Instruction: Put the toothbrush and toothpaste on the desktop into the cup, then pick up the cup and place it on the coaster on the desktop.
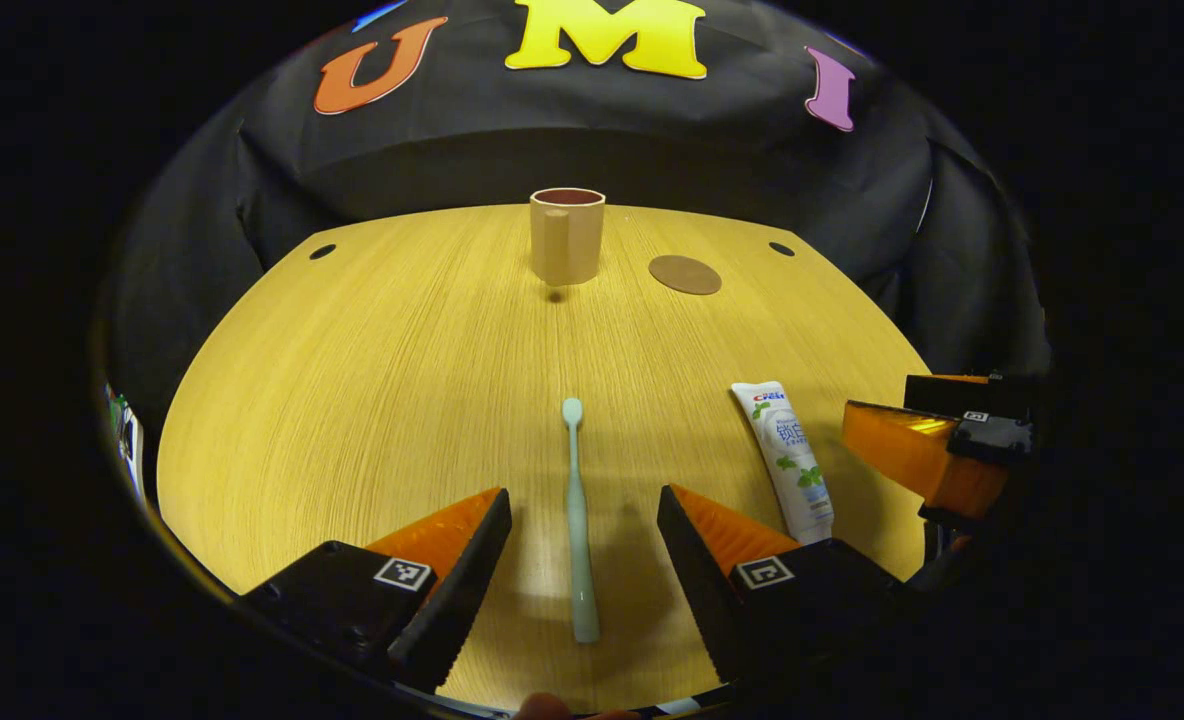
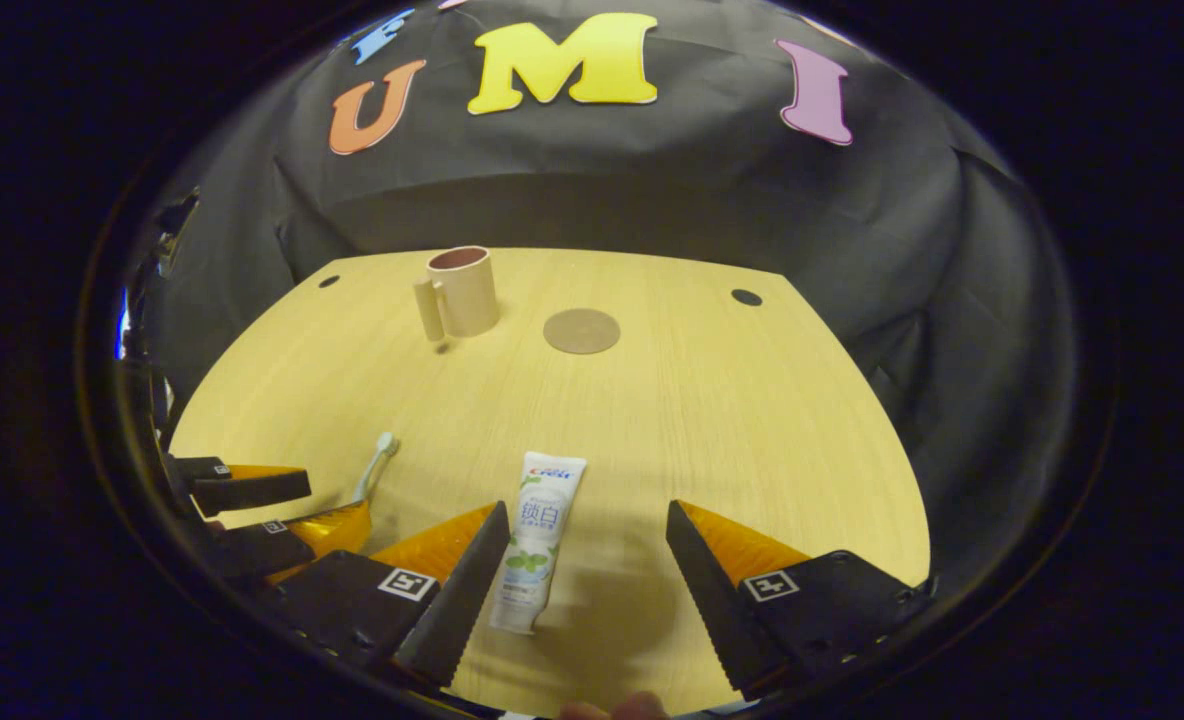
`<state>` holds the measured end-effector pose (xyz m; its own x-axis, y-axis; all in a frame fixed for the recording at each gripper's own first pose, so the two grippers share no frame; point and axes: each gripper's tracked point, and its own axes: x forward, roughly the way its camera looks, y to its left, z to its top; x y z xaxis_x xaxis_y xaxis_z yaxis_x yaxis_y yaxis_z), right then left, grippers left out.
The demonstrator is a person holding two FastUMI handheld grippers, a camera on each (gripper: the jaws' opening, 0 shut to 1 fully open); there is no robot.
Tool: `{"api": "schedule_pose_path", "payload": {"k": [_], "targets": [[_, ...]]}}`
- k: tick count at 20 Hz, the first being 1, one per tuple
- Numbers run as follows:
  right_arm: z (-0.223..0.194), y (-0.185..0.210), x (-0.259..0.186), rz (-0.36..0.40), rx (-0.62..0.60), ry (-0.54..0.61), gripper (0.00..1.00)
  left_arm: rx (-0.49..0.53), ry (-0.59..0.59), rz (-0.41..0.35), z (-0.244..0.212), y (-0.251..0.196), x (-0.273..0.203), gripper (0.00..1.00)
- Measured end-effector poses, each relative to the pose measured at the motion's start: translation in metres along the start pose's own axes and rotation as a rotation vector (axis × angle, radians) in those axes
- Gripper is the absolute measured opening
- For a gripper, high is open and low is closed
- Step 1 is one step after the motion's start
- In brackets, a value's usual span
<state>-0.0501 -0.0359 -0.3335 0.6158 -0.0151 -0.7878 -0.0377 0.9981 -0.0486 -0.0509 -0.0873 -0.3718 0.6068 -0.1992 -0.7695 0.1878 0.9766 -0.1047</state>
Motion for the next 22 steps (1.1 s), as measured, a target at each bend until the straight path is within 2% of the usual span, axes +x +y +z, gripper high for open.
{"api": "schedule_pose_path", "payload": {"k": [5,6,7,13,14,15,17,22], "targets": [[-0.003,-0.004,0.002,-0.012,-0.004,0.007,0.95,-0.037,0.033,0.009,-0.007,0.004,0.016,0.81],[-0.004,-0.005,0.002,-0.015,-0.001,0.007,0.95,-0.039,0.036,0.012,-0.006,0.005,0.016,0.85],[-0.004,-0.006,0.002,-0.019,0.001,0.008,0.95,-0.041,0.040,0.014,-0.007,0.006,0.017,0.76],[-0.006,-0.003,0.001,-0.014,-0.002,0.009,0.95,-0.046,0.058,0.042,-0.009,0.010,0.020,0.48],[-0.007,-0.002,0.001,-0.012,-0.005,0.009,0.95,-0.043,0.060,0.049,-0.009,0.012,0.021,0.44],[-0.008,0.000,0.001,-0.009,-0.006,0.010,0.95,-0.040,0.062,0.060,-0.010,0.013,0.020,0.45],[-0.008,0.003,0.001,-0.001,-0.008,0.011,0.95,-0.026,0.069,0.075,-0.010,0.016,0.022,0.28],[-0.014,0.008,0.004,0.008,-0.015,0.020,0.95,0.017,0.082,0.085,-0.009,0.014,0.022,0.14]]}}
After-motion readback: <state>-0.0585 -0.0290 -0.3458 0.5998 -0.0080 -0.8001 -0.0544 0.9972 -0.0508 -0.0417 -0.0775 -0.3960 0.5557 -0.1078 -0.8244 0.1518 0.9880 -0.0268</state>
